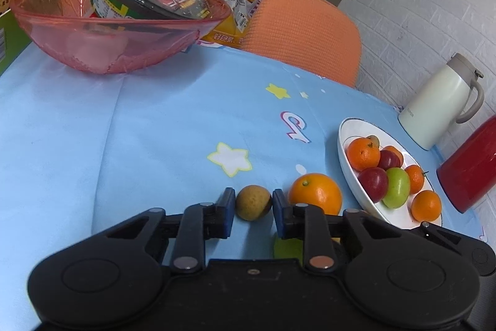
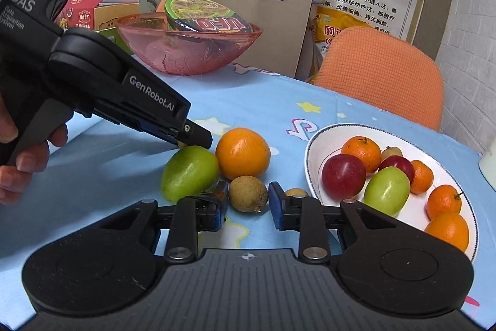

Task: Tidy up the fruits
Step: 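Grasp a small brown kiwi with the left tool while the right tool grasps another kiwi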

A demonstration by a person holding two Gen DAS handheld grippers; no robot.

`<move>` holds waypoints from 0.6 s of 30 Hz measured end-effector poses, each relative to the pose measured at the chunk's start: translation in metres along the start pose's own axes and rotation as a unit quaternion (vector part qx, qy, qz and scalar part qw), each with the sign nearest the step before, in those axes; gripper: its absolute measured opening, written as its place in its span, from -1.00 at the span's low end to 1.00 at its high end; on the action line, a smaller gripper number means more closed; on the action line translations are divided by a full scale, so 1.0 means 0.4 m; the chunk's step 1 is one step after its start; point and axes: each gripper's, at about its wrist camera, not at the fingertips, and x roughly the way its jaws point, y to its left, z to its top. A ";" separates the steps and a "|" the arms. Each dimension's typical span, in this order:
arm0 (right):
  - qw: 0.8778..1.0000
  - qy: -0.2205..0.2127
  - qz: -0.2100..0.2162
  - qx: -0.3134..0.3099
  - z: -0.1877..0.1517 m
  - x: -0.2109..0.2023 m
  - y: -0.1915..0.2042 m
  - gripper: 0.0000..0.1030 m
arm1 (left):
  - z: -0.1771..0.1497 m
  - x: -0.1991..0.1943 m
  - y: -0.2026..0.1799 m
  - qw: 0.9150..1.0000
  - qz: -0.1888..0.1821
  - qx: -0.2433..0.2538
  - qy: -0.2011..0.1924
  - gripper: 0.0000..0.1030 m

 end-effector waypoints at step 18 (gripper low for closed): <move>1.000 -0.006 -0.003 0.015 -0.016 -0.035 -0.006 -0.05 | -0.004 -0.030 -0.029 1.000 0.020 0.010 -0.013 0.69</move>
